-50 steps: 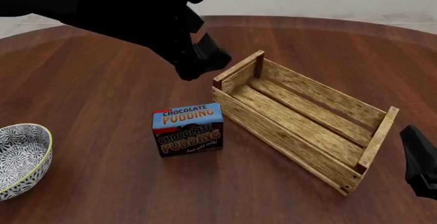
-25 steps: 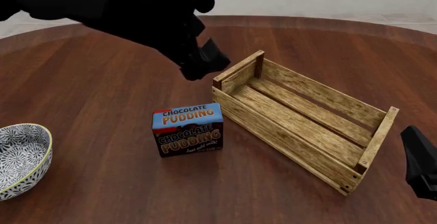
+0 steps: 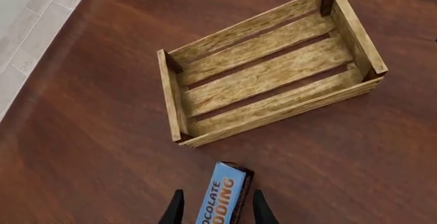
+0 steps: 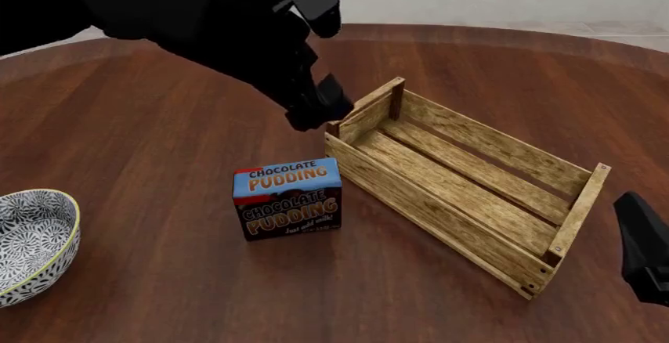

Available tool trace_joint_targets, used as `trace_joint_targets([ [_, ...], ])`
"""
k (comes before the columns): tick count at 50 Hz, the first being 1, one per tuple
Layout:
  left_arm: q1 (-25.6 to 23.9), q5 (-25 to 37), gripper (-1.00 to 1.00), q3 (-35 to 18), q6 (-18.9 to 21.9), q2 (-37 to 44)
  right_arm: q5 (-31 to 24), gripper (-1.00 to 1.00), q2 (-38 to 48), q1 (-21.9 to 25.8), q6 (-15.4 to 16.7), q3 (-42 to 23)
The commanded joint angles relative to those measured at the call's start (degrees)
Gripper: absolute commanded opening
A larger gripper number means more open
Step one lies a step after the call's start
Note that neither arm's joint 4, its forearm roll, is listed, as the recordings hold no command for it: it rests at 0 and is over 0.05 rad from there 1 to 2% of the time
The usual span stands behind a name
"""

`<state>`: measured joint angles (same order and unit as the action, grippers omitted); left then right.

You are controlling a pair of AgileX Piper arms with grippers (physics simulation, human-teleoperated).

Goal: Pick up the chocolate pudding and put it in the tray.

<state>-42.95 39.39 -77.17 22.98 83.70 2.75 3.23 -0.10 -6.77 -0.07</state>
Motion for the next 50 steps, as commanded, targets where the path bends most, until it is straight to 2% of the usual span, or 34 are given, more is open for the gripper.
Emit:
trace_joint_targets([
  [1, 0.1, -0.1, 1.0, 1.1, -0.6, 0.9, 0.3, 1.0, 0.3, 0.1, -0.1, 0.0],
  [24, 0.6, 0.0, 1.0, 1.4, -1.5, 3.2, 0.4, 1.0, 0.4, 0.1, -0.3, 0.0],
  [50, 3.1, 1.2, 1.0, 0.4, -0.3, 6.5, 0.4, 1.0, 0.5, 0.1, -0.4, 0.0],
])
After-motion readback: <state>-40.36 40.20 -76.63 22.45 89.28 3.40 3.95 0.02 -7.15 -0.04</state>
